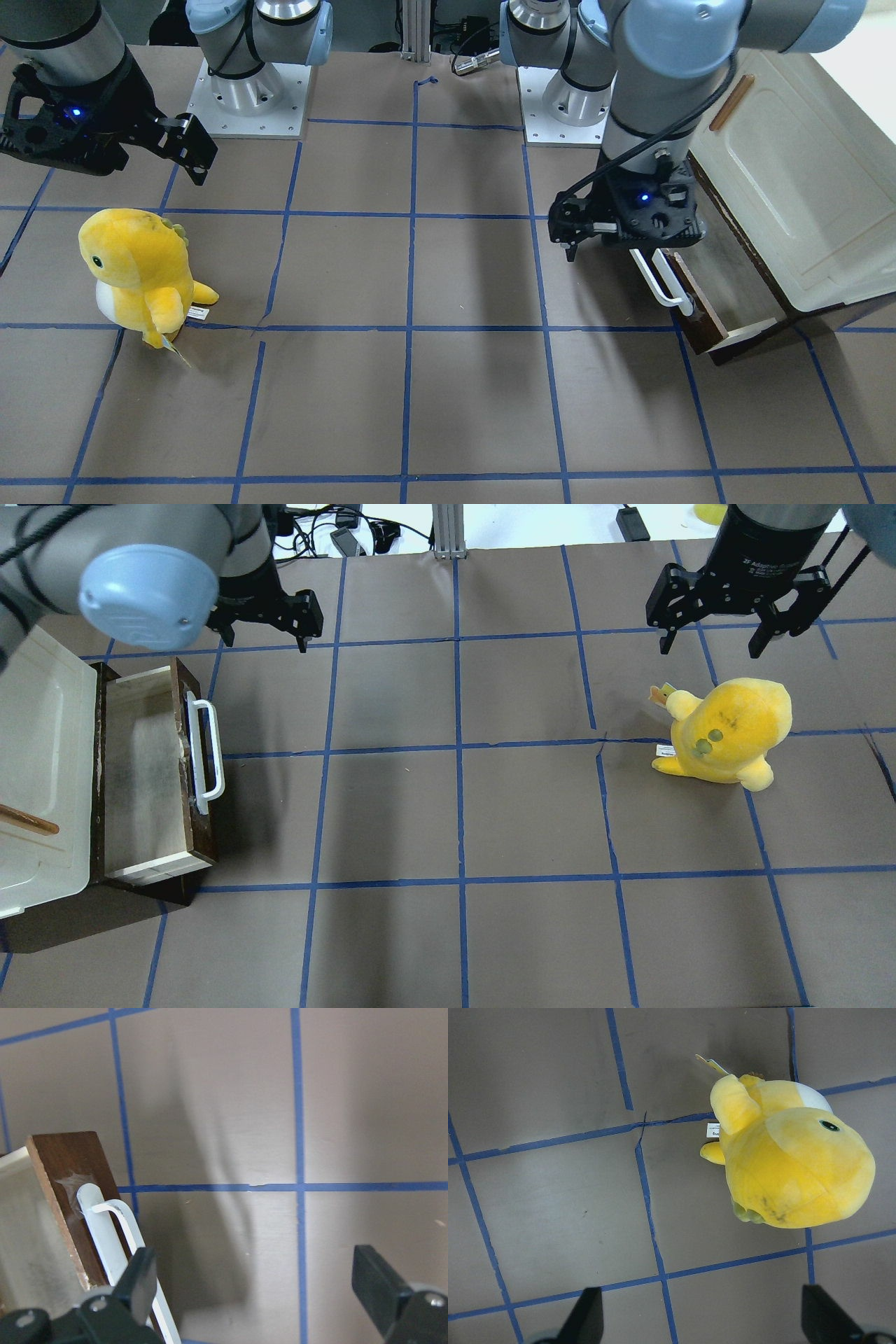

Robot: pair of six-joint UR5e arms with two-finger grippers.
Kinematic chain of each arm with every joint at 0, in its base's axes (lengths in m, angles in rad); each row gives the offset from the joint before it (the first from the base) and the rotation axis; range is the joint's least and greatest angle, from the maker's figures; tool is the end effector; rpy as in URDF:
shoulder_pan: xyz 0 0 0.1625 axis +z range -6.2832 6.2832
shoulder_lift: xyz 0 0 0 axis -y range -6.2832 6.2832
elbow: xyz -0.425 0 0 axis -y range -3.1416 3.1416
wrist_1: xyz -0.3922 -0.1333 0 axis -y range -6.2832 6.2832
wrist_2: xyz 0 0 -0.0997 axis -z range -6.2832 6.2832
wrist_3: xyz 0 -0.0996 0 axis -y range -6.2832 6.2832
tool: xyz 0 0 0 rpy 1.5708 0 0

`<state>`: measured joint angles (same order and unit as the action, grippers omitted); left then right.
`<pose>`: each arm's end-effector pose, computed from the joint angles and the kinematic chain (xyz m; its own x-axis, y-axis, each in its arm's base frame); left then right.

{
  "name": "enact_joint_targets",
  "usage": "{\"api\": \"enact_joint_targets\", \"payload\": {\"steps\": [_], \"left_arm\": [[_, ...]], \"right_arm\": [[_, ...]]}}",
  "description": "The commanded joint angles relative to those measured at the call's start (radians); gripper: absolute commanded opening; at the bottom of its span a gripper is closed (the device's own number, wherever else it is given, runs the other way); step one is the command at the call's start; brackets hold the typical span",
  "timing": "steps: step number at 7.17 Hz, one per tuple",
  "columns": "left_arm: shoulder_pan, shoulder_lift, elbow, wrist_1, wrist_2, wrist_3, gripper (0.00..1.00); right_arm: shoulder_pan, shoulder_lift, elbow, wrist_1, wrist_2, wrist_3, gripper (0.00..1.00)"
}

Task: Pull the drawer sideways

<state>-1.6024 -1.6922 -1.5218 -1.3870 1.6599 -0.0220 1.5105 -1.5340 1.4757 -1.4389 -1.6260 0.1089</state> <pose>-0.1418 -0.5485 0.4685 -0.9963 -0.0003 -0.0860 0.0095 0.9935 -0.1131 0.0975 -0.5061 0.5036 -0.9845 0.1640 0.0627 0.1681 0.9835 0.0671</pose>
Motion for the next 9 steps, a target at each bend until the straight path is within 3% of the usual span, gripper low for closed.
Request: {"api": "enact_joint_targets", "payload": {"steps": [1, 9], "left_arm": [[0.047, 0.092, -0.015, -0.085, -0.093, 0.033, 1.0], [0.042, 0.123, -0.054, -0.092, -0.095, 0.056, 1.0]], "right_arm": [[0.0, 0.0, 0.0, 0.0, 0.0, 0.0, 1.0], [0.0, 0.0, 0.0, 0.0, 0.0, 0.0, 1.0]]}}
